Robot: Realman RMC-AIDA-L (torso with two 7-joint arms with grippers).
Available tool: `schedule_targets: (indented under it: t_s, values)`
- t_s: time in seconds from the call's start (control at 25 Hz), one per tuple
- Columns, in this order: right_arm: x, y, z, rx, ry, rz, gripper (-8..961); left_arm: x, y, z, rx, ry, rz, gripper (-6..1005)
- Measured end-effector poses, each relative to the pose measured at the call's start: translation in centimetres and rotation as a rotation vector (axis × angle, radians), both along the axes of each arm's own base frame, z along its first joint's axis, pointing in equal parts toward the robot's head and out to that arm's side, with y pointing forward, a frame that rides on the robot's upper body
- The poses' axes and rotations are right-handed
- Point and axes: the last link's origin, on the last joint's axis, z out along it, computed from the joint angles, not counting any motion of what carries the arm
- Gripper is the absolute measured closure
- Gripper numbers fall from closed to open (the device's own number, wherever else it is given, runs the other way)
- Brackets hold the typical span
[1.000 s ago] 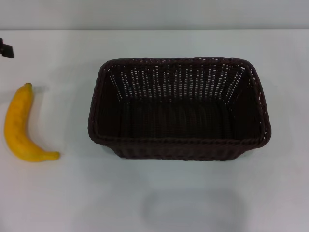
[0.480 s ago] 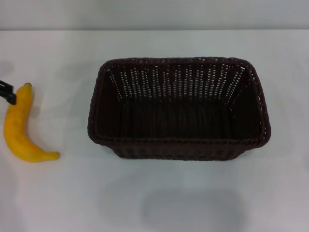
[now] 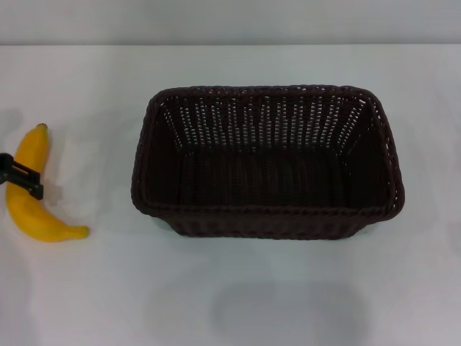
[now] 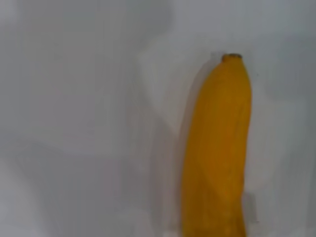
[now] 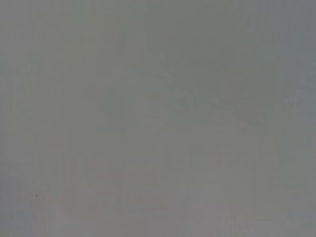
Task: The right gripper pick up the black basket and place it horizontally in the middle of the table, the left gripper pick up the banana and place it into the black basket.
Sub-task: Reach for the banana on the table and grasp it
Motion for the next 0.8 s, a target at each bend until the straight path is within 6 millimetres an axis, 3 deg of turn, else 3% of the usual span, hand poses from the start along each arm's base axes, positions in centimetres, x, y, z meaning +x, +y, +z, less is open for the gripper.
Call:
schedule_targets:
  t_s: [0.48,0.8]
  values:
    - [0.3,0.3,-0.8,-0.040,-0.007,-0.028,633,-1.6,0.5,-1.6,0.063,0.021,-0.012,267]
    - [0.7,0.6,-0.9,-0.047,-0.008,-0.066,633,-1.6,0.7,-2.0,0.075,0.018,-0.024,272]
